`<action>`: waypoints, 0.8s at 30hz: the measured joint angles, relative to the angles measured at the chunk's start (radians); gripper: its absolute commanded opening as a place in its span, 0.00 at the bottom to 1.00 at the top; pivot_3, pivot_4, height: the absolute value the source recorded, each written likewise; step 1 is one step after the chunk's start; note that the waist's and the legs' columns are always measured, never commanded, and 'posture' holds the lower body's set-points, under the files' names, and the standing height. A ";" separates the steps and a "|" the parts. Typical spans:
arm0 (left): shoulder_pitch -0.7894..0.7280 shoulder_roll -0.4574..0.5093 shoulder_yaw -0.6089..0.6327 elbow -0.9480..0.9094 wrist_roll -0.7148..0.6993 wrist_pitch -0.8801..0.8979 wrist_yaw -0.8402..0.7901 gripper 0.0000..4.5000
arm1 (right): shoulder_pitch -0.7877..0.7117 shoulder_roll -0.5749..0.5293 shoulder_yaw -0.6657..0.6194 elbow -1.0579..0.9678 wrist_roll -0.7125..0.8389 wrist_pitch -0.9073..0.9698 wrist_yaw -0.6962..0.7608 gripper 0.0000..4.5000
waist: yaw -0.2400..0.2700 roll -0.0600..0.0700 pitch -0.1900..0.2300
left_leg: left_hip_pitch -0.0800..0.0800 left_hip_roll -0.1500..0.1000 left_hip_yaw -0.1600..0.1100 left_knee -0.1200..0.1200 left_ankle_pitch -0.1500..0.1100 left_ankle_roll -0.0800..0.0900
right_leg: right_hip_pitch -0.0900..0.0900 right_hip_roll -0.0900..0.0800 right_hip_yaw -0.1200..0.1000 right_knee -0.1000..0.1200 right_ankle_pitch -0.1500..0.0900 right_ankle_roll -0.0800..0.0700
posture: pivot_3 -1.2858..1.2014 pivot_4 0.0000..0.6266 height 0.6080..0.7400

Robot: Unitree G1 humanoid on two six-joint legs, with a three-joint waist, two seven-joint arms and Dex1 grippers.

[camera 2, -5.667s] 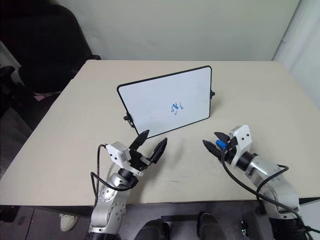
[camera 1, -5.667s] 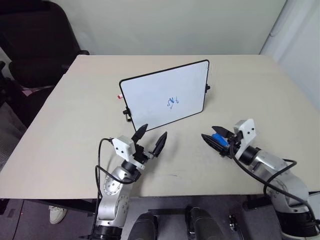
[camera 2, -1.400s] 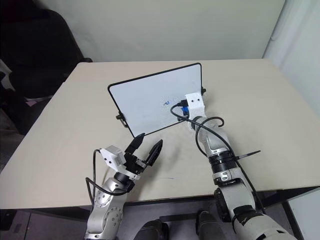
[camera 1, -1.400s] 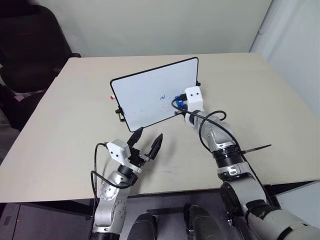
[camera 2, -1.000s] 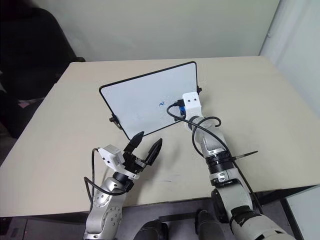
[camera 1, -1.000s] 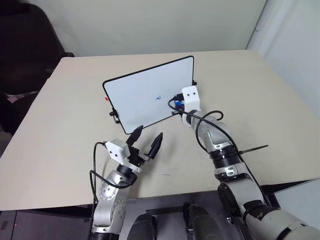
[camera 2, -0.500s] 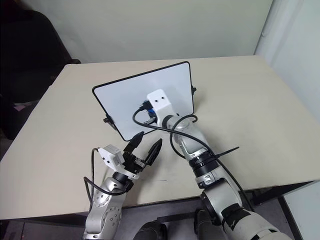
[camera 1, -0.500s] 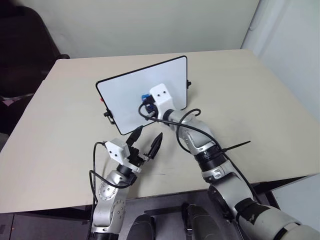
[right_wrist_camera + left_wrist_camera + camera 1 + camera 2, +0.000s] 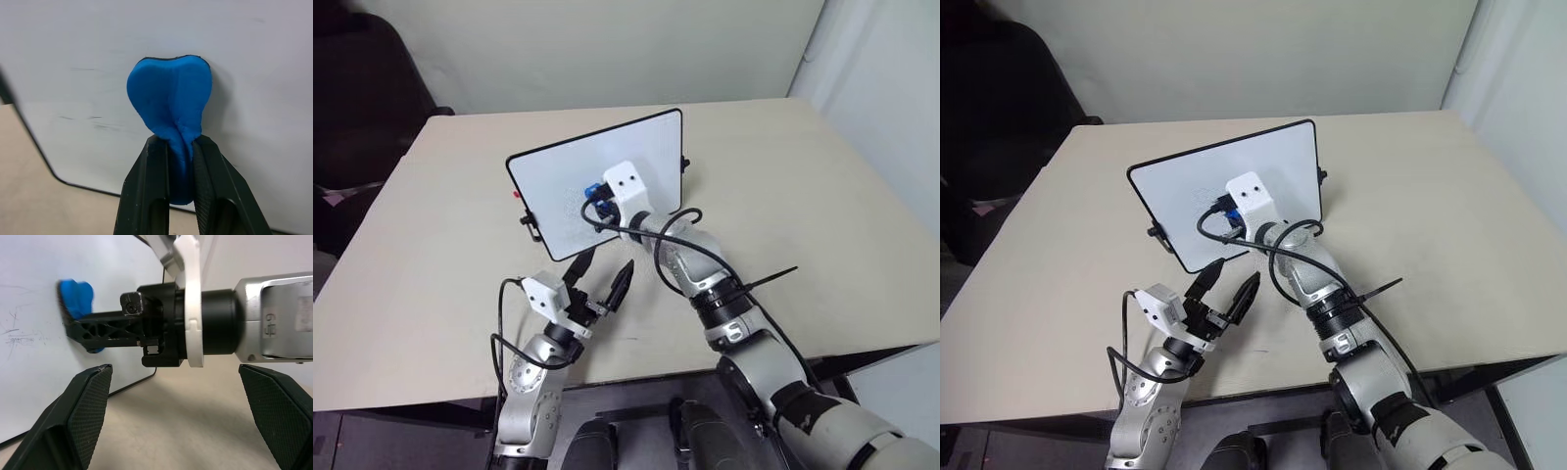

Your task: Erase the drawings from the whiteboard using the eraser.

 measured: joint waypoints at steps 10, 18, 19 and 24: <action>0.000 0.006 0.006 0.000 -0.001 0.005 0.000 1.00 | -0.010 -0.073 -0.127 0.099 -0.005 -0.003 -0.101 0.08 | 0.007 -0.001 0.001 | -0.003 -0.002 0.000 0.001 0.005 0.002 | 0.001 0.001 0.000 -0.023 0.001 0.001 | 0.52 0.24 1.00; -0.001 0.005 0.007 0.000 -0.002 0.009 0.000 1.00 | -0.020 -0.047 -0.081 0.095 -0.018 0.001 -0.082 0.08 | -0.001 -0.001 0.000 | -0.001 -0.004 0.001 0.001 -0.004 -0.002 | -0.002 -0.001 -0.001 -0.027 0.024 0.004 | 0.52 0.24 1.00; -0.002 0.004 0.005 0.000 -0.002 0.009 0.000 1.00 | -0.020 -0.044 -0.064 0.092 -0.027 0.002 -0.072 0.08 | -0.005 -0.001 0.000 | 0.000 -0.002 0.001 0.001 -0.006 -0.002 | -0.003 0.000 -0.002 -0.027 0.024 0.003 | 0.52 0.24 1.00; -0.001 -0.001 -0.001 0.000 0.000 0.009 0.000 1.00 | -0.012 -0.001 0.014 0.091 -0.051 0.003 -0.028 0.08 | -0.018 -0.001 0.000 | 0.001 0.012 0.003 0.001 -0.011 -0.006 | -0.004 0.013 -0.003 -0.031 0.028 -0.003 | 0.52 0.24 1.00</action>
